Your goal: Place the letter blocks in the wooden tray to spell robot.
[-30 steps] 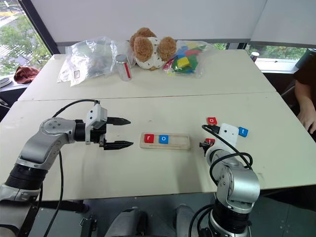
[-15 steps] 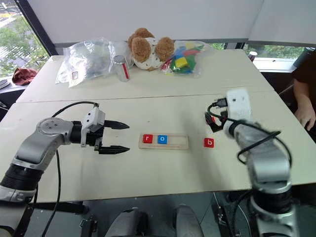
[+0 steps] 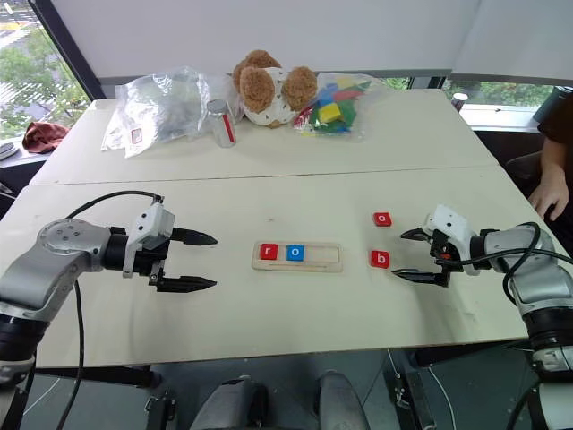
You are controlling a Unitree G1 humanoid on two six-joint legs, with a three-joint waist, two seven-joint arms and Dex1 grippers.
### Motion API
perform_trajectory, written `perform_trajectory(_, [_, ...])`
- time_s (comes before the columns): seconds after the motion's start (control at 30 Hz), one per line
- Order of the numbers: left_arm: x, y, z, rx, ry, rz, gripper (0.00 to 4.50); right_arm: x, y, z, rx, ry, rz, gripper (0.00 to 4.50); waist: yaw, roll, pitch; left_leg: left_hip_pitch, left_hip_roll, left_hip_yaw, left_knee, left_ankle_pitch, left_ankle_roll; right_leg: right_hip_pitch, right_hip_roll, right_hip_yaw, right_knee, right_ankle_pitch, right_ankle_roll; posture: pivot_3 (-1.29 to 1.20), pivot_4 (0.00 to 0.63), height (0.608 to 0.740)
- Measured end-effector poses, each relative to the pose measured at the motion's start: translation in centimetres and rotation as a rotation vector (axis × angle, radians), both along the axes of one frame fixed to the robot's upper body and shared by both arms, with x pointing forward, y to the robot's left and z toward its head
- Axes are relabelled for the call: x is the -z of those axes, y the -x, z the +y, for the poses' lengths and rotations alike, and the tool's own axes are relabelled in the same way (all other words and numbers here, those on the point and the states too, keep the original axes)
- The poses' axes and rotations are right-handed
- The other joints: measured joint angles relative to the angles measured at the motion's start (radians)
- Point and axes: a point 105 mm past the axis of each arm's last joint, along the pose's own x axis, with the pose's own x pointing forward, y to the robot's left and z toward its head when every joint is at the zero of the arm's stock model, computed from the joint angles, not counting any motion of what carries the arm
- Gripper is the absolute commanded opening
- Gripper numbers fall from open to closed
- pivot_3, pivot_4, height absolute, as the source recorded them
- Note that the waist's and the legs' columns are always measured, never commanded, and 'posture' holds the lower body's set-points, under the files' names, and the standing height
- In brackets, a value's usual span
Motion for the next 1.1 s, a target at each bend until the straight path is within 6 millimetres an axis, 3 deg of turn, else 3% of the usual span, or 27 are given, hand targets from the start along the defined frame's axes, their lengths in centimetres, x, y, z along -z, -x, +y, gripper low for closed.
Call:
perform_trajectory(0.13, [0.3,-0.1,0.5,-0.039,0.001,0.001,4.5,0.9,-0.4,0.5,-0.031,-0.006,0.016,4.48,0.004,0.0,0.0,-0.001,-0.002,0.0,0.001,0.001,-0.001,0.0,-0.003,0.0,-0.001,0.0,0.0,0.0,0.15,0.74])
perform_trajectory(0.17, [0.3,-0.1,0.6,-0.044,0.001,-0.002,4.5,1.0,-0.5,0.6,-0.03,-0.013,0.019,4.24,0.003,0.0,0.0,-0.001,-0.002,0.0,0.001,0.001,-0.001,0.0,-0.003,0.0,-0.001,0.0,0.0,0.0,0.15,0.74])
perform_trajectory(0.23, [0.3,-0.2,0.6,-0.051,0.001,-0.006,4.5,1.1,-0.5,0.6,-0.04,-0.015,0.021,3.61,0.003,0.0,0.0,-0.001,-0.002,0.0,0.001,0.001,-0.001,0.0,-0.003,0.0,-0.001,0.0,0.0,0.0,0.15,0.74])
perform_trajectory(0.37, [0.6,-0.2,0.8,-0.066,-0.005,-0.004,4.5,1.2,-0.3,0.7,-0.061,-0.015,0.029,1.48,0.001,0.0,0.0,-0.001,-0.002,0.0,0.0,0.001,-0.002,0.0,-0.003,0.0,-0.001,0.0,0.0,0.0,0.15,0.74])
perform_trajectory(0.4, [0.6,-0.2,0.9,-0.067,-0.008,-0.005,4.5,1.2,-0.3,0.7,-0.064,-0.015,0.028,1.16,0.001,0.0,0.0,-0.001,-0.002,0.0,0.0,0.001,-0.002,0.0,-0.003,0.0,-0.001,0.0,0.0,0.0,0.15,0.74])
perform_trajectory(0.6, [1.1,-0.6,1.6,-0.095,-0.03,-0.01,4.5,0.7,-0.7,1.5,-0.063,-0.037,0.038,1.16,-0.001,0.001,0.0,-0.001,-0.002,0.0,0.0,0.001,-0.002,-0.001,-0.004,0.0,0.0,0.0,0.0,0.0,0.15,0.74])
perform_trajectory(0.73, [1.0,-1.0,1.6,-0.095,-0.035,-0.026,4.5,-2.7,-2.0,6.8,-0.182,-0.092,0.008,1.16,-0.009,0.001,0.001,-0.001,-0.001,0.0,-0.001,0.001,-0.003,-0.003,-0.003,0.001,0.002,0.0,0.0,0.0,0.15,0.74])
perform_trajectory(0.83, [1.2,-1.1,1.4,-0.085,-0.046,-0.03,4.5,-4.1,-2.8,10.1,-0.241,-0.055,-0.02,1.16,0.001,0.001,0.001,-0.002,-0.001,-0.001,-0.001,0.001,-0.003,-0.004,-0.003,-0.001,0.002,0.0,0.0,0.0,0.15,0.74])
perform_trajectory(0.93, [1.4,-1.1,1.4,-0.085,-0.05,-0.028,4.5,-2.7,-2.8,11.6,-0.246,0.008,0.044,1.16,0.013,0.001,0.001,-0.006,-0.003,-0.002,0.0,0.001,-0.003,-0.006,-0.005,-0.001,0.0,0.0,0.0,0.0,0.15,0.74])
perform_trajectory(1.1, [1.7,-1.0,1.4,-0.098,-0.048,-0.026,4.5,-1.7,-2.6,12.0,-0.252,0.091,0.096,1.16,0.018,0.001,0.001,-0.015,-0.004,-0.001,0.002,0.005,-0.009,-0.014,-0.006,-0.002,0.0,0.0,0.0,0.0,0.15,0.74])
